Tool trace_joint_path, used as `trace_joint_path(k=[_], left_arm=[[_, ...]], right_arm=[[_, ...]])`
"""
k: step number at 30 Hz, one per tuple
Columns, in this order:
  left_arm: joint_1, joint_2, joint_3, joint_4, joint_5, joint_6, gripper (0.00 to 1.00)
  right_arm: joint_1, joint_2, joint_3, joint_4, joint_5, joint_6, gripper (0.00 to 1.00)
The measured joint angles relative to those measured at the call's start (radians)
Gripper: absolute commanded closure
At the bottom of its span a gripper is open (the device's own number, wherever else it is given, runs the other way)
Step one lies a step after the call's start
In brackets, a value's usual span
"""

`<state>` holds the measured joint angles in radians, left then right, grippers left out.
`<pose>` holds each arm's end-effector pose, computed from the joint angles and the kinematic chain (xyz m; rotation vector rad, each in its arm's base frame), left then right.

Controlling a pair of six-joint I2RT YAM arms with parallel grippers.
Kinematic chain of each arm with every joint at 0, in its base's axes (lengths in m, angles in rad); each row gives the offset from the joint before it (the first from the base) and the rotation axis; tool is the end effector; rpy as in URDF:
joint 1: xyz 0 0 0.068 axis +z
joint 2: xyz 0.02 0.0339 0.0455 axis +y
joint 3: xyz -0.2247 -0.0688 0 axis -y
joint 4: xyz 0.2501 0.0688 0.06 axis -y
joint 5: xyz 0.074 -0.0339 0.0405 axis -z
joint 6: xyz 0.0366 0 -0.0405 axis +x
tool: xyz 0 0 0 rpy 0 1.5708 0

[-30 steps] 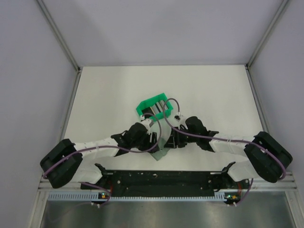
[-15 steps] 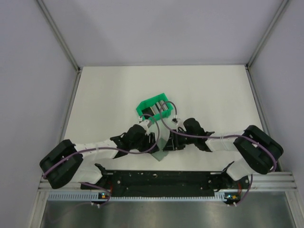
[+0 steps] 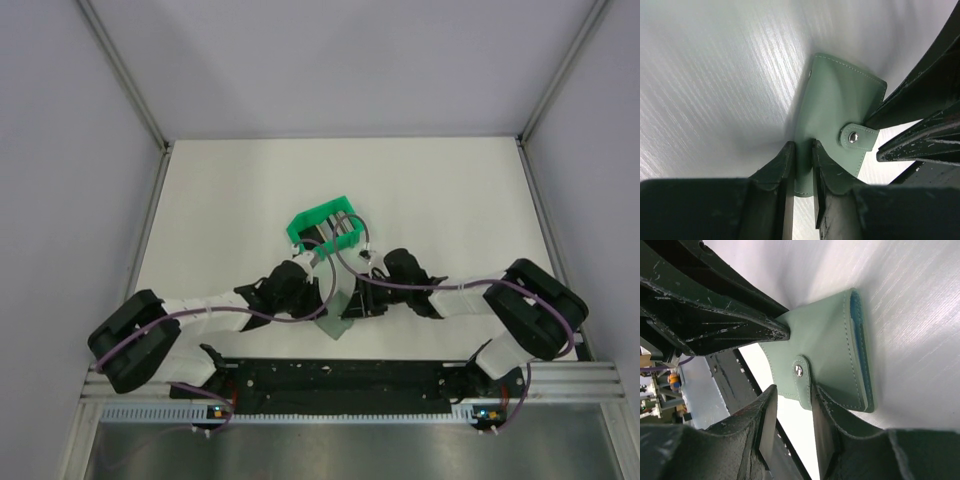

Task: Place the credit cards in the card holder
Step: Open the card holder at the center of the board.

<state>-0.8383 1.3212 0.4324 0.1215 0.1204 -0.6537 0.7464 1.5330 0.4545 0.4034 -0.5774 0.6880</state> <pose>0.1627 -0.1874 0.0983 0.2945 2.4860 -0.8324 0.1805 0.1941 0.0806 -0.4279 2.4791 1.3439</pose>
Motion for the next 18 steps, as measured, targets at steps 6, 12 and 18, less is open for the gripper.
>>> trace_joint_path(k=[6, 12, 18], left_arm=[[0.000, 0.034, 0.043, -0.036, 0.000, 0.026, 0.93], [0.000, 0.043, 0.056, -0.051, 0.002, 0.037, 0.97], [0.000, 0.043, 0.056, -0.050, 0.003, 0.039, 1.00]], right_arm=[[0.004, -0.005, 0.000, -0.013, 0.001, -0.001, 0.67], [0.006, -0.008, 0.019, -0.061, 0.003, -0.024, 0.73], [0.007, 0.033, 0.047, -0.081, -0.027, -0.062, 0.80]])
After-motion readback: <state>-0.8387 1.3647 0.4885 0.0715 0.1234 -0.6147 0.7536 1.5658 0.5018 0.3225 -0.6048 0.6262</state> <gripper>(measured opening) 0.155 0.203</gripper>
